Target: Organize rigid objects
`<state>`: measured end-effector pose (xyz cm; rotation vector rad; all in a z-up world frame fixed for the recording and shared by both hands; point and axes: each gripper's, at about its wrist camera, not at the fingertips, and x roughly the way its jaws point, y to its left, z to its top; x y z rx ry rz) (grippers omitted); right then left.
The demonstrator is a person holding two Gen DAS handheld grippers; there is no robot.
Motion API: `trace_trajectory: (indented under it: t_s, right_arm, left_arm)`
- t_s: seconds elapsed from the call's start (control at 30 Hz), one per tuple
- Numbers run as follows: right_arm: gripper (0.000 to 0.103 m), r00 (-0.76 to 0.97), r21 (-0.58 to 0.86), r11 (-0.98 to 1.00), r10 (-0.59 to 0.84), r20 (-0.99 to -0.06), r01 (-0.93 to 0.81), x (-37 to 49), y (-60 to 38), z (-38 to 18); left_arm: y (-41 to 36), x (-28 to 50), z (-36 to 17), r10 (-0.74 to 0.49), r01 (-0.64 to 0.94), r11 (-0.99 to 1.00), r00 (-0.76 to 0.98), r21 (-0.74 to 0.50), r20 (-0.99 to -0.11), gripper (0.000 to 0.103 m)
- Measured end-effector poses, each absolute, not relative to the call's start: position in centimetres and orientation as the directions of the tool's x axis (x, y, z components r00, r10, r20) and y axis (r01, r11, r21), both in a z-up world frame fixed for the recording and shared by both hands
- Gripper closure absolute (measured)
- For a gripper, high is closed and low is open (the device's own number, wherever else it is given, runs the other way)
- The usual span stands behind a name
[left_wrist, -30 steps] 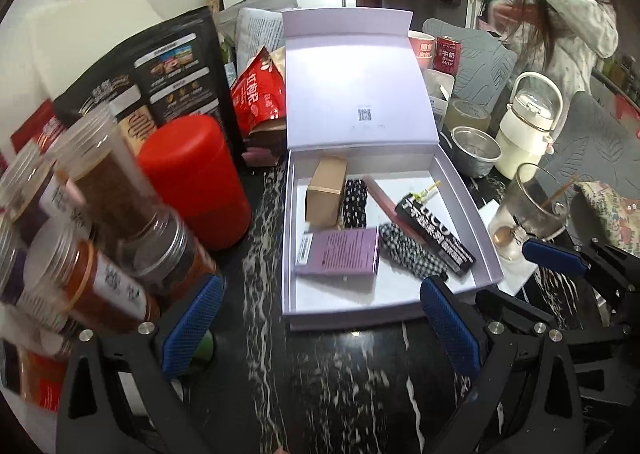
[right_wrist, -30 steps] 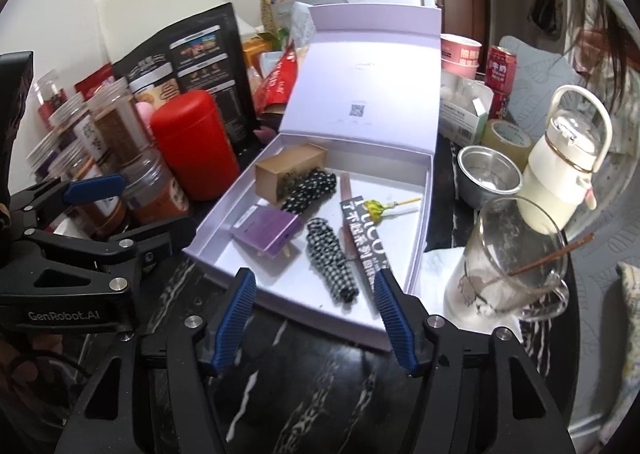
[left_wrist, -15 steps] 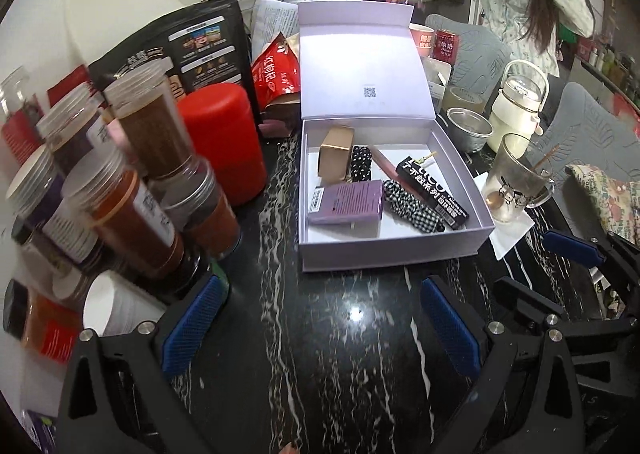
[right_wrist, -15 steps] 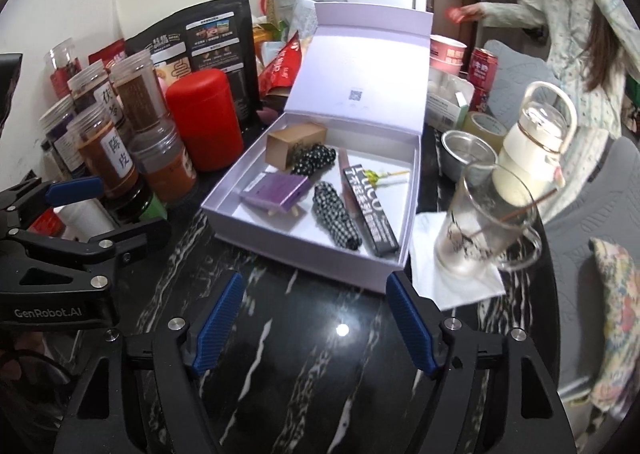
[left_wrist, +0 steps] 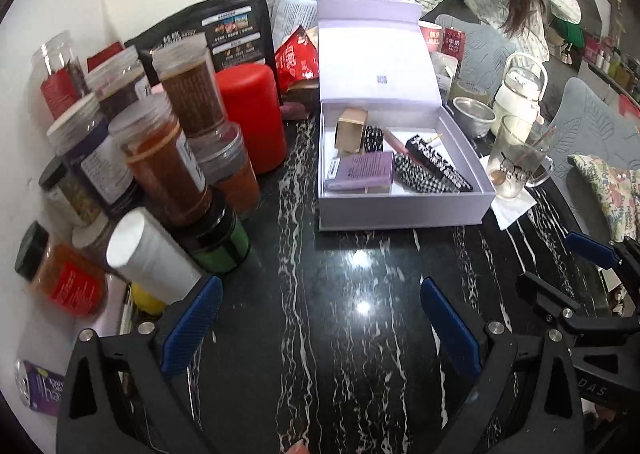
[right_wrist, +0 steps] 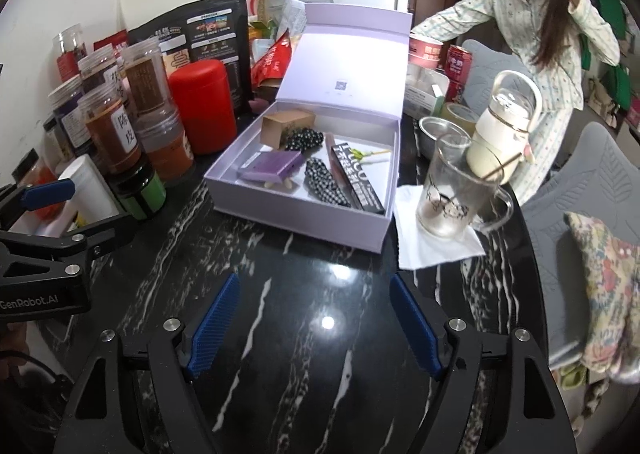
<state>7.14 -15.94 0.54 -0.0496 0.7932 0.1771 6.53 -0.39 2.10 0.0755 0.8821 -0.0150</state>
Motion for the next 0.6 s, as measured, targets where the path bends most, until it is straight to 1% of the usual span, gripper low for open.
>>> trace_trajectory:
  t_s: [0.27,0.6]
  right_arm:
    - [0.025,0.653,0.033,0.984,0.14,-0.744,-0.173,5.7,-15.7,-1.4]
    - [0.025,0.613,0.047,0.985,0.142,-0.777,-0.169,5.3,-15.8,-2.9]
  left_arm:
    - [-0.4,5.5,-0.2,0.023,0.034,0.998,0.592,0.054,-0.805,0.002]
    - [-0.1,5.0,-1.2,0.032,0.012,0.999,0.571,0.048,-0.82,0.002]
